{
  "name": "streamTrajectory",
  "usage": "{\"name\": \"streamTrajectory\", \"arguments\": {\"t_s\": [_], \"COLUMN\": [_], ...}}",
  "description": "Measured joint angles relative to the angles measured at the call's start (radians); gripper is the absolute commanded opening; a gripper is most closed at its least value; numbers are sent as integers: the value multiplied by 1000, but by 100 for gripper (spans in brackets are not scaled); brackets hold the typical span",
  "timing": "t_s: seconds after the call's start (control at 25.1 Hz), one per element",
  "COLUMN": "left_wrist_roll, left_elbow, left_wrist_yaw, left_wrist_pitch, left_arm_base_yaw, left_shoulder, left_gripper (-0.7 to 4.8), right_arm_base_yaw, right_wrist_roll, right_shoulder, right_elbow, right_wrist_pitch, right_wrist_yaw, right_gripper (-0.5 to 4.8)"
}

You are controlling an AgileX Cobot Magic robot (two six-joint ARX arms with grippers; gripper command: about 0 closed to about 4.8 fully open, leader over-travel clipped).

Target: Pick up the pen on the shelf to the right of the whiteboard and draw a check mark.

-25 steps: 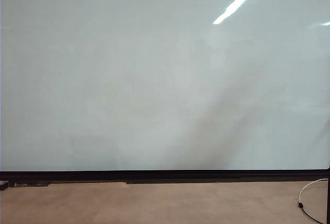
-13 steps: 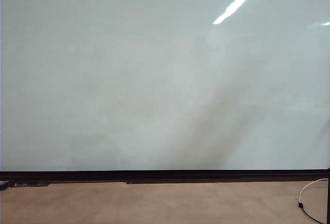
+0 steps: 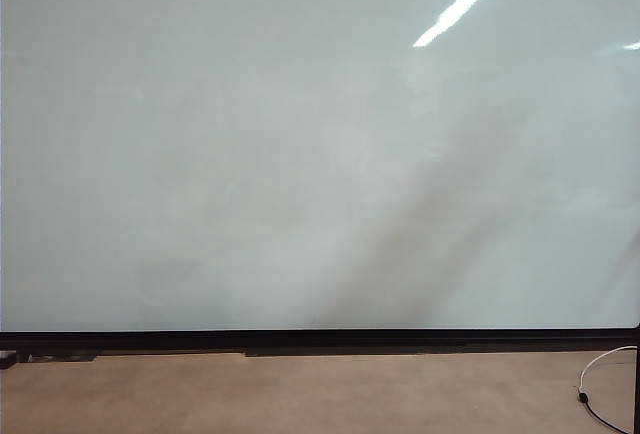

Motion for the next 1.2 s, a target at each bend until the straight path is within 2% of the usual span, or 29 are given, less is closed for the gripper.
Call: {"name": "streamTrajectory", "arguments": {"t_s": [0.36,0.44,0.52,0.72,0.92,1.08,1.2], "left_wrist_roll": [0,0,0,0,0,0,0], "left_elbow": [0,0,0,0,0,0,0], "left_wrist_yaw": [0,0,0,0,0,0,0], "left_wrist_pitch": [0,0,0,0,0,0,0], "left_arm_base_yaw": [0,0,0,0,0,0,0], "left_shoulder": [0,0,0,0,0,0,0], "left_gripper": [-5,-5,-4,-4,-5,-5,-4], "right_arm_base_yaw": [0,-4,-27,-105,-192,-265,-299], "right_wrist_roll": [-2,-6,-10,-10,-10,-10,-10], "right_shoulder": [93,107,121,144,153,185,216], "right_elbow": [20,20,20,20,20,20,20], "right_wrist_pitch": [61,61,61,76,99,136,170], "right_wrist_yaw": [0,0,0,-2,-84,-165,-214], "right_gripper": [-8,24,46,54,56,87,91]}}
